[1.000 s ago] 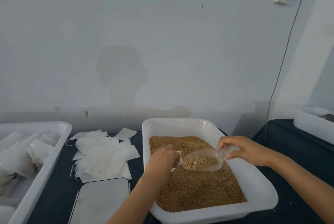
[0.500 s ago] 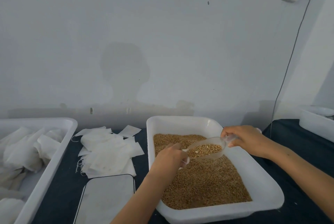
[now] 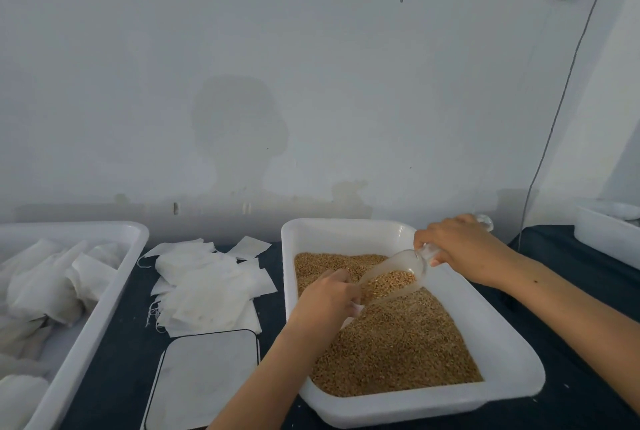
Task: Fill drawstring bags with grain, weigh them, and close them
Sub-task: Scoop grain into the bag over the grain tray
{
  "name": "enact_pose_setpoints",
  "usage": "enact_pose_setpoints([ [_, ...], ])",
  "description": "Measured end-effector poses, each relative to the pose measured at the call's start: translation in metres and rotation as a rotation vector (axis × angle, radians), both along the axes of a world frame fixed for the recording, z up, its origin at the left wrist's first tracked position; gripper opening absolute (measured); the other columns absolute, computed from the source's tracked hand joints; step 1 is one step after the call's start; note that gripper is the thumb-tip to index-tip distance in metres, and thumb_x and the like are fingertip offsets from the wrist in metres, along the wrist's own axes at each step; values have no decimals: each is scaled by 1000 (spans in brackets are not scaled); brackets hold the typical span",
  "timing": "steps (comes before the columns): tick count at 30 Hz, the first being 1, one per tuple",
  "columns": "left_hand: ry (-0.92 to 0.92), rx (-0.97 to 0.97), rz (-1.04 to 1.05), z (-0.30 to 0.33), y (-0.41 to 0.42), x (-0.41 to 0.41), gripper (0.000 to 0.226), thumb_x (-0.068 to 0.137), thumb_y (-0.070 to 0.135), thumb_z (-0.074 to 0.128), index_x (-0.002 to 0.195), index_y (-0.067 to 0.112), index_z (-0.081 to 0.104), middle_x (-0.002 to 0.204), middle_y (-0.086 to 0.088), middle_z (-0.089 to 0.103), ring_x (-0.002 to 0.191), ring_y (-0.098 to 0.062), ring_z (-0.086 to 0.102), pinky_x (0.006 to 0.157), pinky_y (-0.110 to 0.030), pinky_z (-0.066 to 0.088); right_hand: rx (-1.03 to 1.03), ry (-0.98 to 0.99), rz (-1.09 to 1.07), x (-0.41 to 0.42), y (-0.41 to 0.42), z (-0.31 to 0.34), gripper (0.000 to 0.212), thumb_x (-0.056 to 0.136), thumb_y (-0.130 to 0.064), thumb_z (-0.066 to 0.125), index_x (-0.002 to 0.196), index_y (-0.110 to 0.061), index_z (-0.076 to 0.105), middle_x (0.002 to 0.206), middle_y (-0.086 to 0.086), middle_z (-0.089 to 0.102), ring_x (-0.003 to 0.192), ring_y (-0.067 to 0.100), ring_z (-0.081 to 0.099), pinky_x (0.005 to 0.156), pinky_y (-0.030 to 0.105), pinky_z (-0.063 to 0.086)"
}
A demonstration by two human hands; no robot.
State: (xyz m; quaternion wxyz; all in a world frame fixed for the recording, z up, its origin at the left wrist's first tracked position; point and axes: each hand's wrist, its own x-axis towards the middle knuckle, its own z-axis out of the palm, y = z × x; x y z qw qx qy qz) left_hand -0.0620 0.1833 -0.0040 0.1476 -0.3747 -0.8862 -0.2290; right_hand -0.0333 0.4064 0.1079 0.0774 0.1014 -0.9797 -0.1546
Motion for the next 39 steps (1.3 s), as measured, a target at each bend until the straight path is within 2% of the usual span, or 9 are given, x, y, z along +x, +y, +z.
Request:
enact_pose_setpoints([
  [5, -19, 3, 21, -2, 0, -1, 19, 93, 25, 54, 97, 9, 64, 104, -3, 56, 101, -15, 48, 82, -25, 40, -4, 11, 7, 3, 1, -2, 28, 93, -13, 54, 111, -34, 55, 89, -15, 52, 86, 8, 47, 88, 26, 27],
  [13, 5, 121, 72, -6, -1, -3, 9, 93, 19, 55, 92, 11, 60, 96, 1, 54, 92, -12, 47, 73, -16, 29, -235, -108, -131, 13, 7, -15, 24, 95, -11, 50, 104, -32, 54, 95, -8, 61, 83, 5, 52, 62, 20, 33],
  [17, -16, 174, 109, -4, -2, -2, 9, 95, 8, 49, 88, 13, 49, 92, -1, 51, 82, -12, 44, 68, -21, 34, -328, -140, -175, 18, 12, -18, 14, 97, -17, 49, 105, -28, 52, 101, -3, 59, 87, 11, 53, 65, 19, 36],
  [19, -54, 217, 130, -3, -2, -1, 16, 96, 7, 46, 85, 16, 41, 87, 1, 49, 76, -15, 44, 67, -26, 37, -377, -143, -205, 21, 16, -17, 15, 98, -14, 46, 99, -29, 50, 95, -6, 60, 85, 9, 55, 74, 28, 44],
  [21, -111, 296, 156, -2, -4, -1, 13, 98, 8, 42, 86, 13, 39, 84, -2, 52, 73, -17, 46, 63, -26, 37, -425, -142, -216, 24, 22, -18, 15, 97, -11, 44, 95, -24, 49, 91, -3, 59, 82, 9, 53, 77, 33, 44],
  [25, -262, 522, 219, 4, -11, -4, 12, 99, 12, 40, 87, 12, 40, 67, 3, 43, 59, -10, 37, 51, -23, 26, -394, -151, -208, 28, 23, -30, 13, 96, -8, 42, 90, -20, 43, 81, -4, 50, 71, 9, 44, 65, 26, 34],
  [29, -488, 876, 208, 13, -18, -6, 21, 97, 12, 45, 76, 15, 44, 71, 1, 45, 64, -10, 36, 57, -22, 29, -377, -229, -155, 26, 6, -52, 15, 95, -10, 44, 89, -24, 44, 78, -12, 47, 67, -2, 43, 56, 15, 32],
  [34, -513, 1049, 94, 20, -22, 0, 23, 96, 13, 50, 73, 14, 52, 71, 5, 49, 62, -4, 41, 54, -11, 34, -438, -375, -60, 18, -13, -88, 18, 96, -9, 45, 98, -27, 50, 96, -16, 54, 86, -6, 53, 71, 13, 46],
  [39, -511, 1057, 60, 31, -23, 1, 22, 94, 16, 53, 72, 17, 54, 74, 11, 54, 72, -10, 45, 65, -25, 35, -378, -402, -29, 13, -21, -106, 28, 93, -4, 46, 105, -28, 55, 108, -9, 59, 96, 4, 58, 83, 18, 46],
])
